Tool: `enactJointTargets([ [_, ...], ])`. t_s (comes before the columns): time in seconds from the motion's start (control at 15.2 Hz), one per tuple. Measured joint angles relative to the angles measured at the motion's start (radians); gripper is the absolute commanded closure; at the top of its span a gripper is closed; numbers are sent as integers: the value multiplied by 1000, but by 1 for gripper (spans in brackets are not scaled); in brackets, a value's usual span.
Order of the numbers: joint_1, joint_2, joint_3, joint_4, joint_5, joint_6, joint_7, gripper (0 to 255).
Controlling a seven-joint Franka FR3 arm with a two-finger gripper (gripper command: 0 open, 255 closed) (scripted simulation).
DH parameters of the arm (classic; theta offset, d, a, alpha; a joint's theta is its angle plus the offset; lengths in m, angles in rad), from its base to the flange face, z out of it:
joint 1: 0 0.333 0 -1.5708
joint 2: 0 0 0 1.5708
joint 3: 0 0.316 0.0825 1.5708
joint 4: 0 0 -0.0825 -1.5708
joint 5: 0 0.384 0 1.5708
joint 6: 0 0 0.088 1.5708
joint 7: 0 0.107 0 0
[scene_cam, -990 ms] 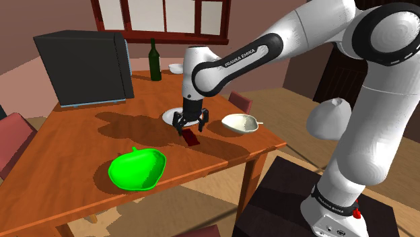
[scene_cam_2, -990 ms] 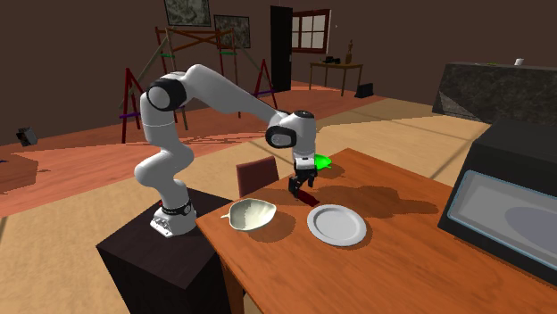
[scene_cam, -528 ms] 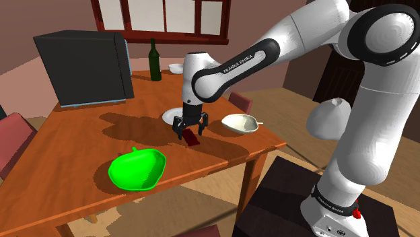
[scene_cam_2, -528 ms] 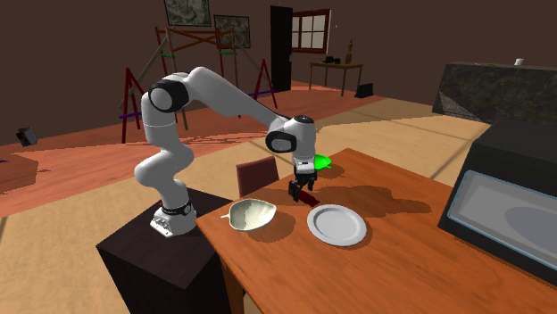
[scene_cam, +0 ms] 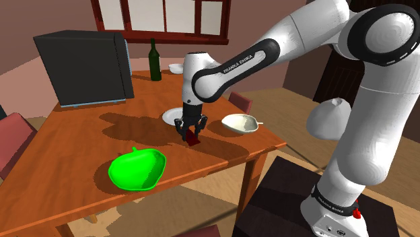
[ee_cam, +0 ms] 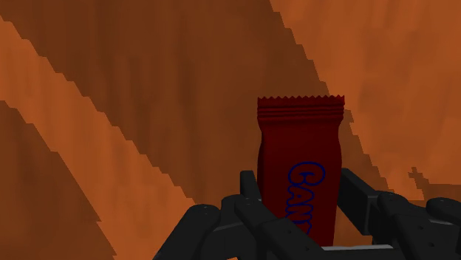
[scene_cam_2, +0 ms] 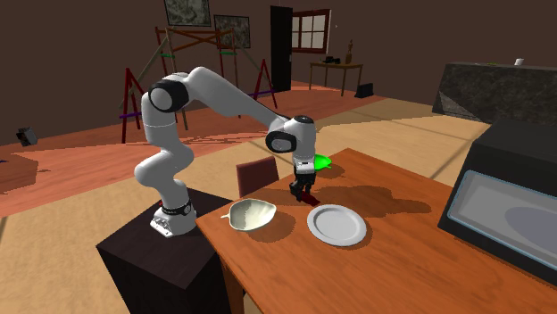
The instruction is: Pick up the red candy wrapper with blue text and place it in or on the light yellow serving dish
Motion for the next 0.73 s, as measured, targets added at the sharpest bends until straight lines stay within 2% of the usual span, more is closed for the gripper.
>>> enactJointTargets([
  [0.4,0,-3,0,2,1,-5,-1,255],
  [0.73,-3,-35,1,33,13,-65,-6,255],
])
